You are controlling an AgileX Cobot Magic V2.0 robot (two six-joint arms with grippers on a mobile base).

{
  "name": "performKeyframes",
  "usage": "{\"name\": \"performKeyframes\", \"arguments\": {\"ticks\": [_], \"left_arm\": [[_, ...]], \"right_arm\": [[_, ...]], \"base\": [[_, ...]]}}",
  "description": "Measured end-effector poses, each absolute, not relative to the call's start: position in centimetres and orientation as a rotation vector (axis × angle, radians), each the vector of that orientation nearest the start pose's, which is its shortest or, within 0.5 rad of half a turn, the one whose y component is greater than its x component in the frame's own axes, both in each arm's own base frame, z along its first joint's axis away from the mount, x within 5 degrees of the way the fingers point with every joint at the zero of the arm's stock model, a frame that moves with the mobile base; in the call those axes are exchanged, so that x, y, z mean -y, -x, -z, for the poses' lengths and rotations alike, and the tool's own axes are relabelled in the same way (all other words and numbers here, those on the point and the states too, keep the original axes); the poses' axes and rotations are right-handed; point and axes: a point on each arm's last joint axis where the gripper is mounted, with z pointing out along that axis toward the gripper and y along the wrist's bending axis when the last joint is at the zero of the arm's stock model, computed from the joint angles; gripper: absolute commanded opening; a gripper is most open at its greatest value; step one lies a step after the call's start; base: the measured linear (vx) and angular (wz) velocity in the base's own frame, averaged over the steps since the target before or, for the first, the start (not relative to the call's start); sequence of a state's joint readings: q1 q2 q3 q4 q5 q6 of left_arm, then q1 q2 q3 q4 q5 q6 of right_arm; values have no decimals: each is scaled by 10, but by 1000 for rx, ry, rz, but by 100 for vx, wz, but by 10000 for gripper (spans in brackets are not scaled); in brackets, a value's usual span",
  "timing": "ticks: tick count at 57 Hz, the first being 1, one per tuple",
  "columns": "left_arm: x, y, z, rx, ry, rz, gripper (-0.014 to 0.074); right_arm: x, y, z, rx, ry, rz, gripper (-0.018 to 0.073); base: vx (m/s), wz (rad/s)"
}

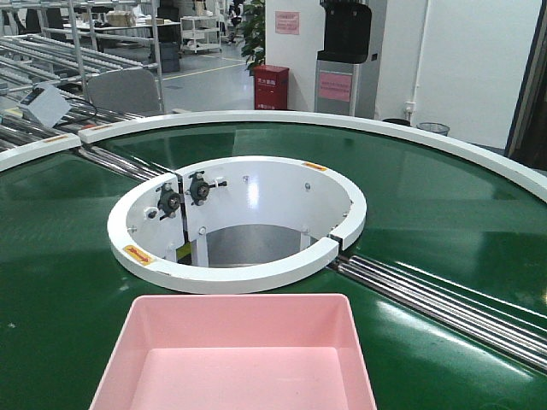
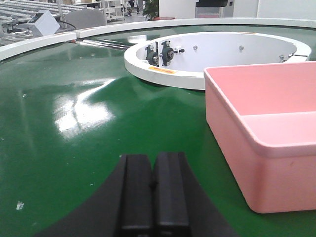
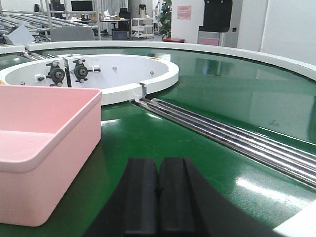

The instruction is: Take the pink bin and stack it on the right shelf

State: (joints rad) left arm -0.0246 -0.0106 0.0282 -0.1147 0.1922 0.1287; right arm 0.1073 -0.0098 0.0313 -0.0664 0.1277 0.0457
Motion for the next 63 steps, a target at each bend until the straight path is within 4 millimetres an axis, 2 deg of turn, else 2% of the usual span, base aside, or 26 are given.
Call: {"name": "performKeyframes", "arguments": {"ticks": [37,46,54,58,63], "left_arm": [[3,-56,-187,-1689,-51,25,-8],[2,-57,-195,-1604,-41,17,-8],[0,-55,-215,-1374,41,58,-8],[-3,-50,-238,-1228,100,108,-8],[-3,-38,-278,-1111,109,135,-8]], "right_arm": [[-5,-57,-192,-1629,98,-60,-8],[-6,-57,-196,-1586,97,-63,-8],[-7,-55,-213,-1388,95,-78,-8],[-7,-52,-228,-1273,93,-85,-8],[-6,-44,-262,-1195,86,-84,-8]], "base": [[0,0],[0,0],[0,0],[0,0],[0,0]]}}
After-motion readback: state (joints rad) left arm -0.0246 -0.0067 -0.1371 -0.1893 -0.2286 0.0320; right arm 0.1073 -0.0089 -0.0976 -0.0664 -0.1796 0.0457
